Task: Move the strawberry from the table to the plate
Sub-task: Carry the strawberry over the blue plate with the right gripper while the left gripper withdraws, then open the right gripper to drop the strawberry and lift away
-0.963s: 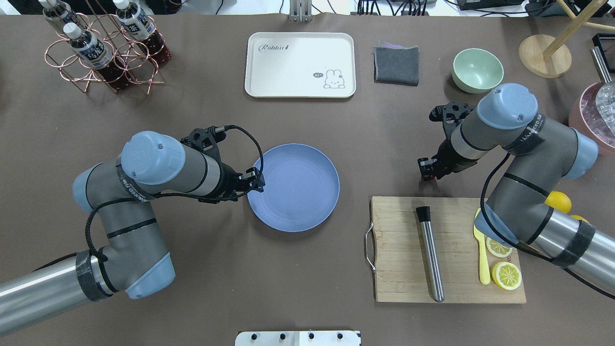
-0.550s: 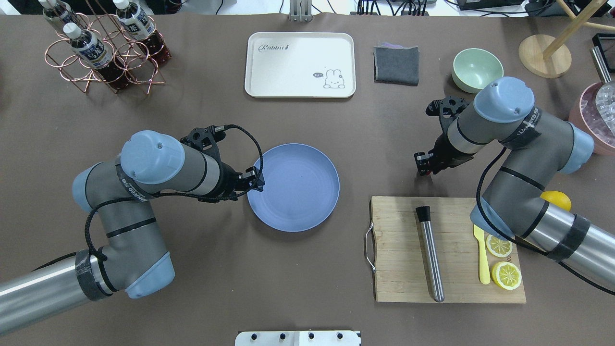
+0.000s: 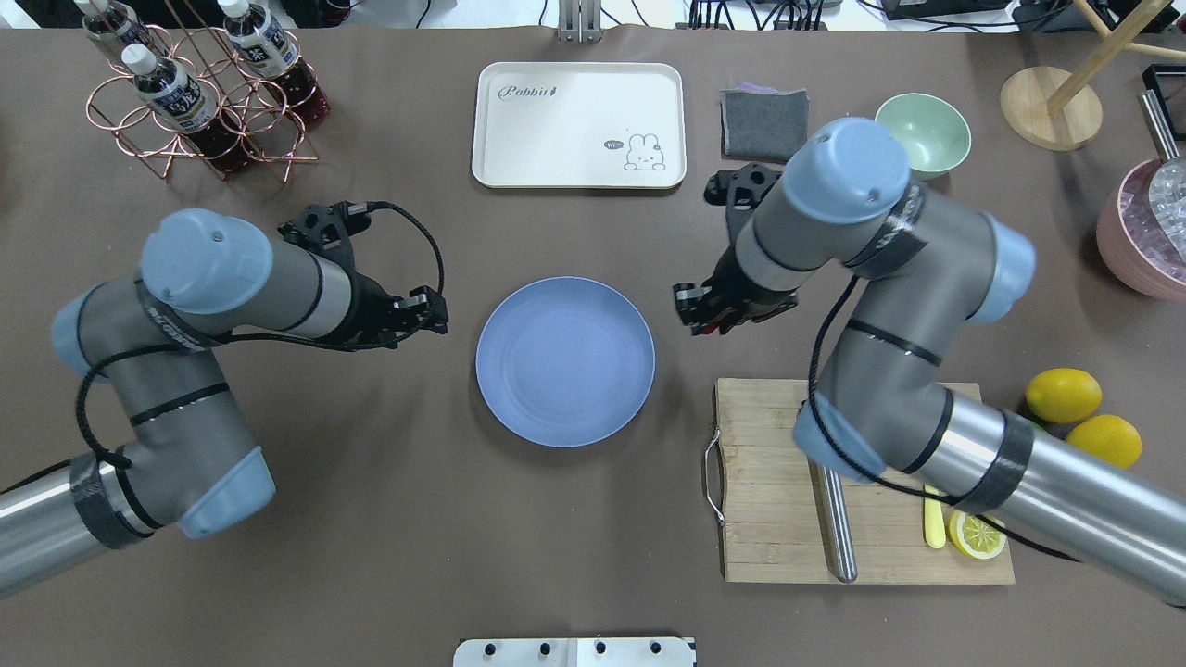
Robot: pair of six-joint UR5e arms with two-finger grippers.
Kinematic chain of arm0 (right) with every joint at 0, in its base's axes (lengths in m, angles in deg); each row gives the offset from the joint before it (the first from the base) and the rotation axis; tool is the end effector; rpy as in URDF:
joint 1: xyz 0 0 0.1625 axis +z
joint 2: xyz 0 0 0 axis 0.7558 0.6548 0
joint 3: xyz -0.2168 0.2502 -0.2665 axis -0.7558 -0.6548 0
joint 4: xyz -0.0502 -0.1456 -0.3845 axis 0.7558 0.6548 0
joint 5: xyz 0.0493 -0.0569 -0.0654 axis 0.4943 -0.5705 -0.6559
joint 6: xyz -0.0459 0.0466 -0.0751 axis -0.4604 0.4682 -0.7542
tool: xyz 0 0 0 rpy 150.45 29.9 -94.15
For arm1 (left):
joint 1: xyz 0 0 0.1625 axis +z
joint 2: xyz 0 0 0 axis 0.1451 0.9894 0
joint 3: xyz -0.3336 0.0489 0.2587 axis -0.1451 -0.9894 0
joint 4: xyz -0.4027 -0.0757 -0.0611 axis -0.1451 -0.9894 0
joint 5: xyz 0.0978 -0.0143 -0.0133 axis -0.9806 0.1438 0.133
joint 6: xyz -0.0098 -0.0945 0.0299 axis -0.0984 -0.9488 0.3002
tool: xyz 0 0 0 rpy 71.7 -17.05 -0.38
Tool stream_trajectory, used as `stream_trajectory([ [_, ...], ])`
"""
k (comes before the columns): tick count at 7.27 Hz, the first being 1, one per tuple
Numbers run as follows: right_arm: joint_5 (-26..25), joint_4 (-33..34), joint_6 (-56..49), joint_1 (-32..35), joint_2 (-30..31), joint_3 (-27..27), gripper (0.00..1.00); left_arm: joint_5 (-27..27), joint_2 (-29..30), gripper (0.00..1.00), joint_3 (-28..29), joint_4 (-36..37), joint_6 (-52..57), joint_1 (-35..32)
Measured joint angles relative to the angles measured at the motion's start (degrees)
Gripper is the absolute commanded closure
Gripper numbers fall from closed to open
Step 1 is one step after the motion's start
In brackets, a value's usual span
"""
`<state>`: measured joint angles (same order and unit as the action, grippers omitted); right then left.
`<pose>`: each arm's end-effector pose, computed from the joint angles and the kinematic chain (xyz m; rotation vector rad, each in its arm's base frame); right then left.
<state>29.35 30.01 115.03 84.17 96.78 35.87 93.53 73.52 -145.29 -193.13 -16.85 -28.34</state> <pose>-0.4868 -0.4495 0.2534 0.0457 -0.9323 -0.0684 0.4416 -0.4504 0.3250 0.0907 1.0783 -0.2422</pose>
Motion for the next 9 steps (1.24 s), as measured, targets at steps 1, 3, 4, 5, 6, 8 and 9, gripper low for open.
stream_trajectory([
  [1, -3.5, 0.5, 4.4, -4.4, -3.4, -0.9, 1.0, 2.9, -2.1, 0.28, 0.1, 0.0, 4.9, -3.7],
  [3, -8.7, 0.3, 9.5, -9.5, -9.6, -6.3, 1.0, 7.6, -4.7, 0.26, 0.6, 0.1, 12.7, -9.4],
  [4, -9.8, 0.0, 10.6, -10.3, -11.7, -9.1, 1.0, 8.4, -5.2, 0.25, 0.6, 0.0, 14.1, -10.4],
  [5, -10.3, -0.3, 11.1, -10.4, -12.8, -10.7, 0.28, 8.6, -5.3, 0.24, 0.4, 0.0, 14.4, -10.8],
  [6, -10.6, -0.6, 11.4, -10.3, -13.1, -11.3, 0.16, 8.7, -5.4, 0.24, 0.2, 0.0, 14.3, -10.9],
  [8, -10.7, -0.6, 11.5, -9.9, -13.3, -11.2, 0.0, 8.7, -5.5, 0.24, -0.4, 0.0, 14.2, -10.9],
  [9, -10.2, 0.1, 11.5, -8.5, -12.9, -9.6, 0.0, 9.0, -5.6, 0.24, -0.8, 0.1, 14.2, -11.2],
])
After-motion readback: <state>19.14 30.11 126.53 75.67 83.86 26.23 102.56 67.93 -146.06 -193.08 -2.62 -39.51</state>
